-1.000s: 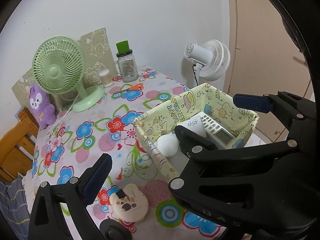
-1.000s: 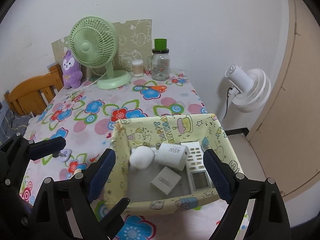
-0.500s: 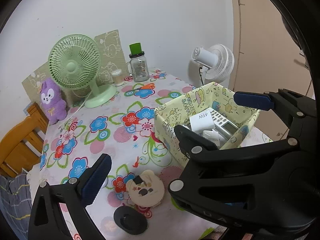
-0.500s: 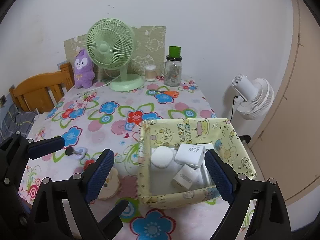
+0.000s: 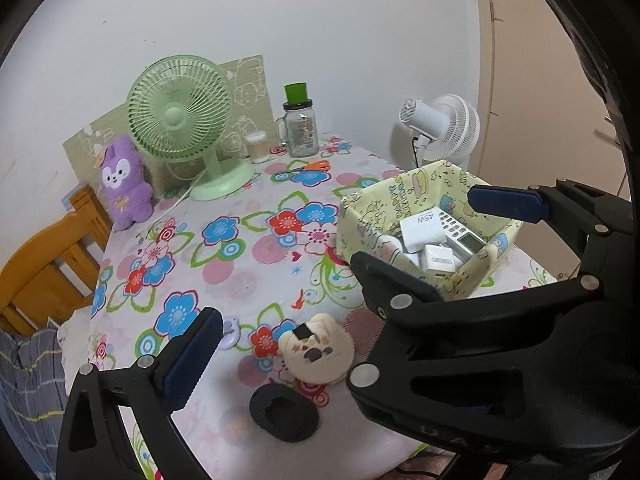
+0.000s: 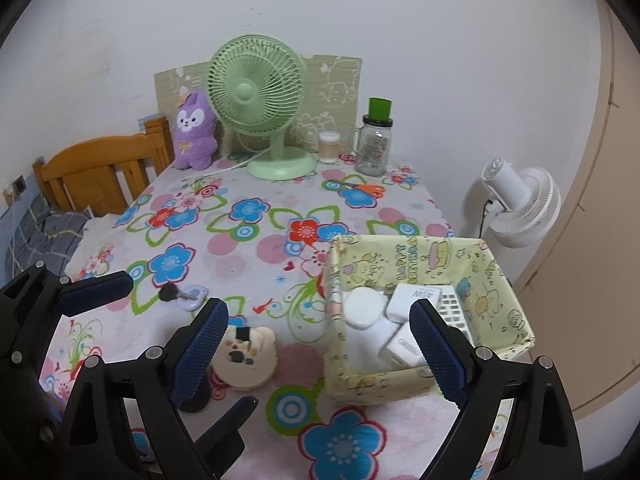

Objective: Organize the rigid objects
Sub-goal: 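Move both grippers out of the box toward the cream round compact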

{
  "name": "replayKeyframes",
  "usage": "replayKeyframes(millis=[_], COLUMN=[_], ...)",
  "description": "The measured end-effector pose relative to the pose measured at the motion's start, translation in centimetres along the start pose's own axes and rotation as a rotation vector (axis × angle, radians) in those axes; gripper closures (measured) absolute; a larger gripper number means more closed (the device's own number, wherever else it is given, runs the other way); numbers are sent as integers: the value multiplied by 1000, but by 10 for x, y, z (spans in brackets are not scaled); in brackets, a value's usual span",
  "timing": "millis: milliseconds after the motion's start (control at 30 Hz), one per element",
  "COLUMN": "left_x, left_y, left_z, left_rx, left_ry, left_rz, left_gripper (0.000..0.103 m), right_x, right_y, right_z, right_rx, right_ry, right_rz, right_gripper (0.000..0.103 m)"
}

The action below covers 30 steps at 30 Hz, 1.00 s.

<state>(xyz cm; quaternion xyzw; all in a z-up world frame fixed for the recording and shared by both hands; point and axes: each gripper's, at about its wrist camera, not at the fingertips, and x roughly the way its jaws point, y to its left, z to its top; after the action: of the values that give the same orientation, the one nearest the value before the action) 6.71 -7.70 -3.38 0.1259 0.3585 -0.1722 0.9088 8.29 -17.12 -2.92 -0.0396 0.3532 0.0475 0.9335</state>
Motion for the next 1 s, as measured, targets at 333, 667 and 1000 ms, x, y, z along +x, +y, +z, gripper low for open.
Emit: replayKeyframes(millis=[333, 667, 1000], left_x=[2, 10, 24], left_y=[22, 40, 53], left_z=[-25, -49, -74], left_rx=[-55, -123, -168], left_ry=[32, 65, 85], left_rz=[4, 1, 7], left_gripper=[0, 0, 0], right_x=[-3, 8, 28], right_y=[27, 44, 56], right_z=[-10, -28, -48], right_rx=[-61, -69, -58], right_ry=[-25, -15, 11], right_rz=[41, 81, 89], right_gripper=[9, 9, 9])
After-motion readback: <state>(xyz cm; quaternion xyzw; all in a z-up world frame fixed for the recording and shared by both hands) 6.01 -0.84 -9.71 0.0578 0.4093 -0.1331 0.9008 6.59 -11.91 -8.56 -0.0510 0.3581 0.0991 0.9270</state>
